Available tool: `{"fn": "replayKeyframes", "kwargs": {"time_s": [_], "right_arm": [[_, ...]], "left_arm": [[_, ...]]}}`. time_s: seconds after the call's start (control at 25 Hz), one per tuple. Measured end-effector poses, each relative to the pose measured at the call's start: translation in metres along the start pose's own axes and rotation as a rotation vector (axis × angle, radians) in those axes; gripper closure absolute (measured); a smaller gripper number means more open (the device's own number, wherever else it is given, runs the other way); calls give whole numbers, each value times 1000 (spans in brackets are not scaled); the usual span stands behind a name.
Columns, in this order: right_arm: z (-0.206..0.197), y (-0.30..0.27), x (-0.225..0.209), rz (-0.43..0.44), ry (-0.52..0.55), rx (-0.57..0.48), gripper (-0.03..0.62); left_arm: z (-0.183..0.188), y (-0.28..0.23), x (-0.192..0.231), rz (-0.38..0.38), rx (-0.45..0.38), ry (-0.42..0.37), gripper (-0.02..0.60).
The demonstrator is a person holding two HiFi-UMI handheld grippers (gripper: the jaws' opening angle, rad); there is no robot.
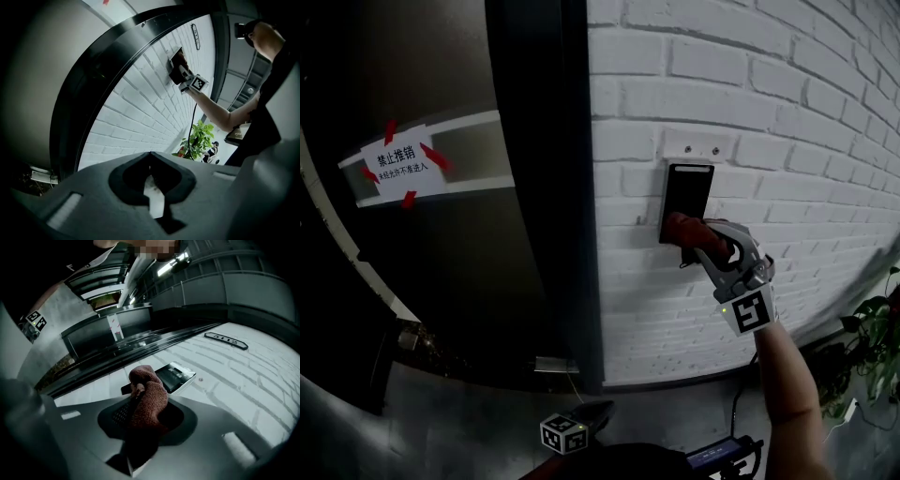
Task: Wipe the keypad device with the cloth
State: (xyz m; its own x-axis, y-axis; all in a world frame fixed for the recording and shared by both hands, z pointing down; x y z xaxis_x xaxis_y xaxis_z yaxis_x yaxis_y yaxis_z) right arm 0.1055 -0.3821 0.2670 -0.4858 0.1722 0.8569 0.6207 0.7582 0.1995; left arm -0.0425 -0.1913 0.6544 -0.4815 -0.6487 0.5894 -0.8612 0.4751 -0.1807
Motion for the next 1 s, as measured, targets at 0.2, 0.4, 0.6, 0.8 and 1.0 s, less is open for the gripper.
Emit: {"fn": "replayKeyframes", "kwargs": {"time_s": [0.2, 0.4, 0.6, 0.8, 1.0], "right_arm": [[10, -11, 43, 35, 253, 2, 496], [11, -23, 70, 116, 423, 42, 494], [-7, 11, 3, -61, 15, 58, 490], [1, -5, -76, -213, -402, -11, 490], [12, -23, -106, -251, -634, -42, 490]], "left_arm": [[0, 1, 1, 18, -8, 1, 577], [15, -11, -14, -19, 2, -75, 577], [59, -32, -55, -146, -17, -217, 577], [74, -54, -83, -205, -31, -262, 577], [66, -48, -74, -145, -41, -227, 577]]}}
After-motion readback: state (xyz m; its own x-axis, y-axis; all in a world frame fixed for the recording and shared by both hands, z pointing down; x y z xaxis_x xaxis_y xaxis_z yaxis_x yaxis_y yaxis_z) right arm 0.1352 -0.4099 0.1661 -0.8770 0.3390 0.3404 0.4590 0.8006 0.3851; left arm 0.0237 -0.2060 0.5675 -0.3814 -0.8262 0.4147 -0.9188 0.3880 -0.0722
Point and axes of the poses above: the fingertips, and each gripper's own axes: y backward along the fingers, x to its left, z out of its top, the point moved 2 cm from there along y, backward along the fingers, and after that the axes turned 4 degrees about -z, right-handed, at the moved point
